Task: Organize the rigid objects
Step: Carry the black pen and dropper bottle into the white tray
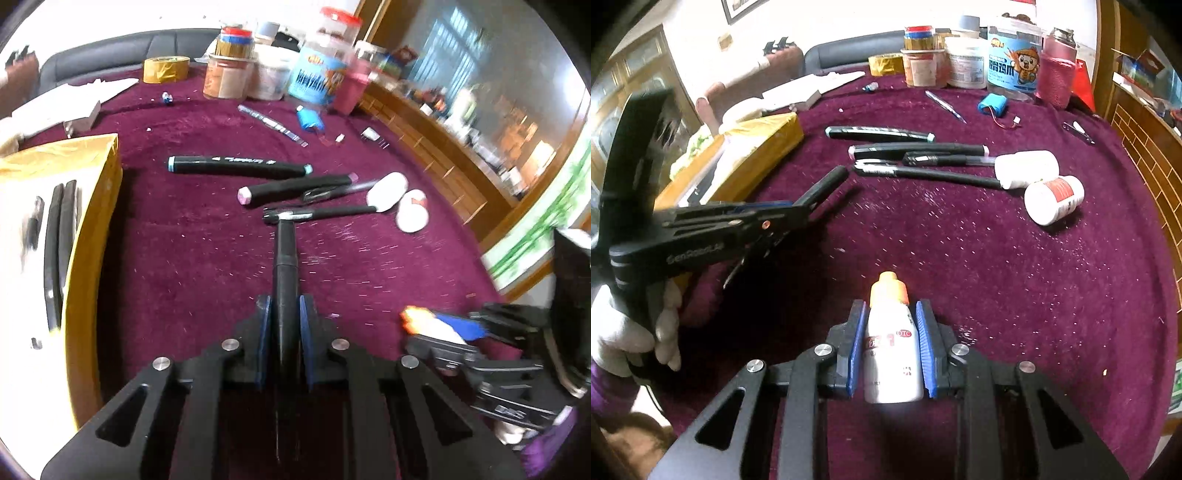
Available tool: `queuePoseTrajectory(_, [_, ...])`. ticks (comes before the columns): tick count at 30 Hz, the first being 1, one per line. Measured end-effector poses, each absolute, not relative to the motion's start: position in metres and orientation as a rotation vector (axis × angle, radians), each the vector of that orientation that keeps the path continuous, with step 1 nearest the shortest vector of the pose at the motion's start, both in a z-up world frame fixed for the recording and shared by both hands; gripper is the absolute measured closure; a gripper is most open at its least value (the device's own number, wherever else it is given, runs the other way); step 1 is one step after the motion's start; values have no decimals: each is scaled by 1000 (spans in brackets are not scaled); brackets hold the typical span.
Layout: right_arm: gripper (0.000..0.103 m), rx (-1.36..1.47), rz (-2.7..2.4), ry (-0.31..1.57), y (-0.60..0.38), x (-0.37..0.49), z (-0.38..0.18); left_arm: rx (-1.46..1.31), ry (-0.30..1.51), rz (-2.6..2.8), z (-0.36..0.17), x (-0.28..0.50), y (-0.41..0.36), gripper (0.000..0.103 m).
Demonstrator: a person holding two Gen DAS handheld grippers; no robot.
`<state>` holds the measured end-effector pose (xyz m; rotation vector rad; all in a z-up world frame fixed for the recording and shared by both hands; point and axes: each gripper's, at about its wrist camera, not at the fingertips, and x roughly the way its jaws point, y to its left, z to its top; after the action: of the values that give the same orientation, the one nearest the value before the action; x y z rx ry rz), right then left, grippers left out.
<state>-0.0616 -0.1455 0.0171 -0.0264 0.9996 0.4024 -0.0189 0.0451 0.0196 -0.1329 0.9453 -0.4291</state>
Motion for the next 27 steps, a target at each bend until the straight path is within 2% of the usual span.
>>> queuePoseTrajectory(7, [79, 23, 457, 979, -133, -65, 30, -279, 877, -507, 45, -48, 74, 90])
queuePoseTrajectory(14, [79, 128, 579, 964, -106, -61, 49, -421, 830, -485, 65, -65, 142, 90])
queuePoseTrajectory(21, [79, 192, 697, 976, -55, -41, 55, -411, 821, -247, 71, -55, 234, 90])
queuePoseTrajectory(27, [79, 227, 761, 1008, -2, -20, 57, -395, 875, -104, 55, -29, 285, 90])
